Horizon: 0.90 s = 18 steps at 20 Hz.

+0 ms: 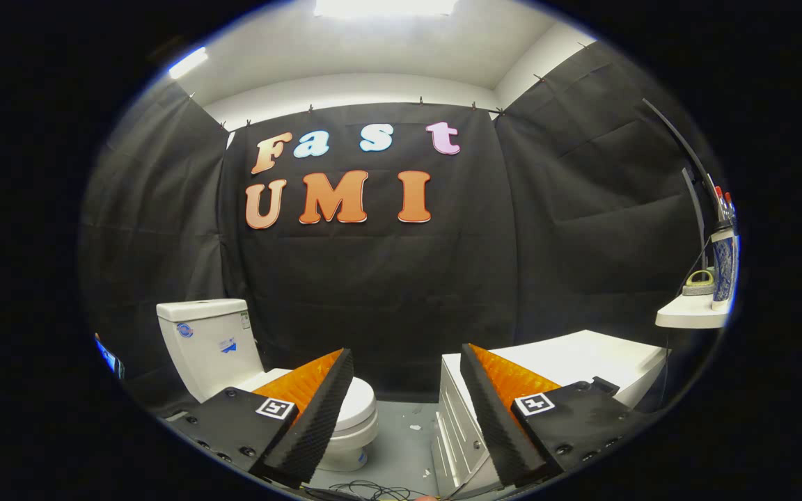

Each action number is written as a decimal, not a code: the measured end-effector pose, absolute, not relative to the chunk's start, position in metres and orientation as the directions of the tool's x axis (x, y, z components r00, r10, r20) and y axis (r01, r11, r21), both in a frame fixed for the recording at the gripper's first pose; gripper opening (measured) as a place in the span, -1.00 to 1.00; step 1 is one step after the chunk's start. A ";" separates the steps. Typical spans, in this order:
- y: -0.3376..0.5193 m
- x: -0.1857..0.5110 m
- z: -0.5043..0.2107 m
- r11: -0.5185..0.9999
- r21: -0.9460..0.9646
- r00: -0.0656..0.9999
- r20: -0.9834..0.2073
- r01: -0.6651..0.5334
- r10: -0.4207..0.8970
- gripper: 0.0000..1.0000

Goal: Open the toilet lid.

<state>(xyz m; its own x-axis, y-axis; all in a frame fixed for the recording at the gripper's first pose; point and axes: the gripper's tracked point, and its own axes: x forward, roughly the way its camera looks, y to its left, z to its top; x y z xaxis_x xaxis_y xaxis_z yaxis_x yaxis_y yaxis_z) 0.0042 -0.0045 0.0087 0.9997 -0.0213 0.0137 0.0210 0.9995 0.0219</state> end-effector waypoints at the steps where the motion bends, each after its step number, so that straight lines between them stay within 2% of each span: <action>1: -0.005 0.008 0.013 0.999 0.030 0.999 0.020 0.024 -0.025 0.98; 7: -0.007 0.049 0.064 0.998 0.022 0.988 0.142 0.060 -0.063 0.97; 12: 0.029 0.073 0.095 1.000 0.031 0.981 0.196 -0.003 -0.003 0.97; 18: 0.064 0.090 0.106 0.996 0.025 0.977 0.200 -0.081 0.074 0.97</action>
